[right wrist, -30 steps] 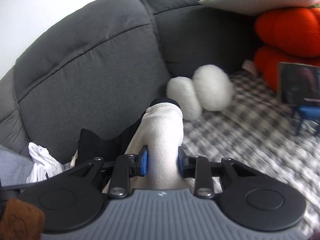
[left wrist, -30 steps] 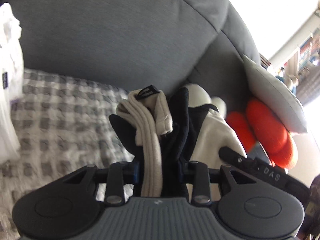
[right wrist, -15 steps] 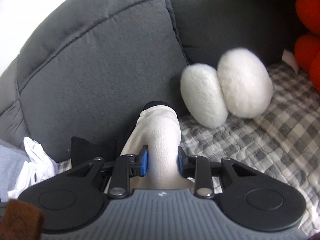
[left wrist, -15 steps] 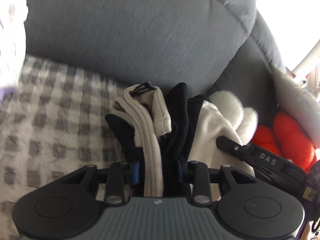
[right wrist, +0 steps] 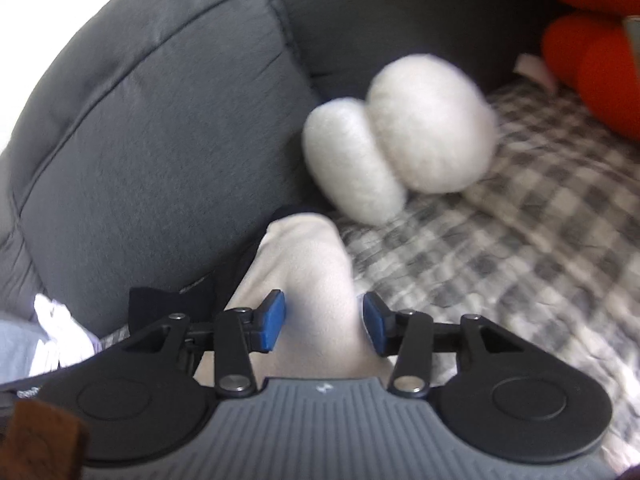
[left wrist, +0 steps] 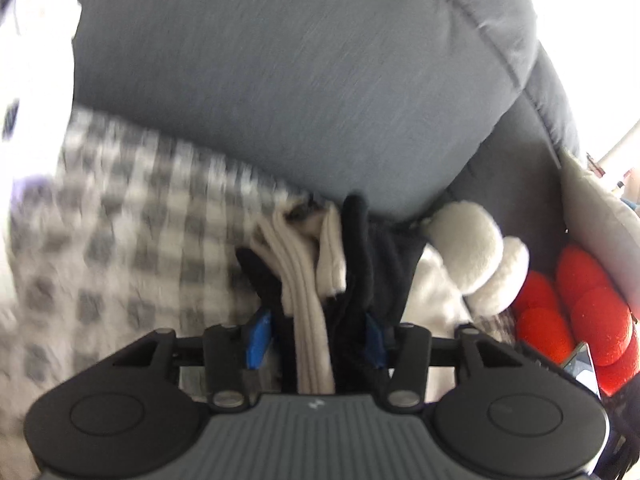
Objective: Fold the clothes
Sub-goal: 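Carry the bundle with both grippers toward the sofa beside the white plush toy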
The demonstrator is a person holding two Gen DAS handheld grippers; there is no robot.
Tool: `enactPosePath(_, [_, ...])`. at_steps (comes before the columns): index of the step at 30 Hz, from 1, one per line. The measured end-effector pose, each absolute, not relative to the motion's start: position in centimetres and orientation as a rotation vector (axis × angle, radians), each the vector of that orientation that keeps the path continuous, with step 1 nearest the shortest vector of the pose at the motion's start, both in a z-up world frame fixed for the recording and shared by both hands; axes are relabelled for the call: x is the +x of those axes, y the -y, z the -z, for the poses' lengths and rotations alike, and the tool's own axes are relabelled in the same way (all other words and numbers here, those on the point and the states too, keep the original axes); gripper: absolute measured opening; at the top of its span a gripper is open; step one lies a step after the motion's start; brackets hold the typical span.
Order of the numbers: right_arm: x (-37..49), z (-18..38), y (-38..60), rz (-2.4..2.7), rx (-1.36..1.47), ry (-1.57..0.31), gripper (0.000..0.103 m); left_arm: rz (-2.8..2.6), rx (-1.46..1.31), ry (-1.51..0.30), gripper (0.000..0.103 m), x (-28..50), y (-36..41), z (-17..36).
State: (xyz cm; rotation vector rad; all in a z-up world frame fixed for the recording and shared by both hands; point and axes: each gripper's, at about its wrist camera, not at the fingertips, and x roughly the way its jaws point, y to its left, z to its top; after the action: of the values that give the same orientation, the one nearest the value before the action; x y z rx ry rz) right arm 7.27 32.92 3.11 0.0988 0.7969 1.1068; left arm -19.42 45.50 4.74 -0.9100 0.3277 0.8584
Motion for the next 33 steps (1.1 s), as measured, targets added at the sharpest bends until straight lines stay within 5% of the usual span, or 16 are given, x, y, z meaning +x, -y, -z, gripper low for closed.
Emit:
enactPosePath(9, [4.8,-6.2,-31.3,-1.174,0.052,-0.674,0.047,-0.797,-0.728,-0.272,0.055,-17.9,-45.3,-7.9])
enactPosePath(25, [4.4,-2.3,-31.8,-1.141,-0.084,-0.781,0.012,-0.871,-0.488,-0.493,0.046,-14.2,-45.8,-3.8])
enactPosePath(29, [3.7,-3.4,-31.6,-1.134,-0.088,-0.760,0.013,-0.875,-0.498,-0.491,0.045,-14.1,-45.8,-4.4])
enactPosePath(33, [2.8,-5.3,-30.9,-1.160,-0.089,-0.712,0.026,-0.847,-0.445,-0.424,0.043,-15.6,-43.3,-6.6])
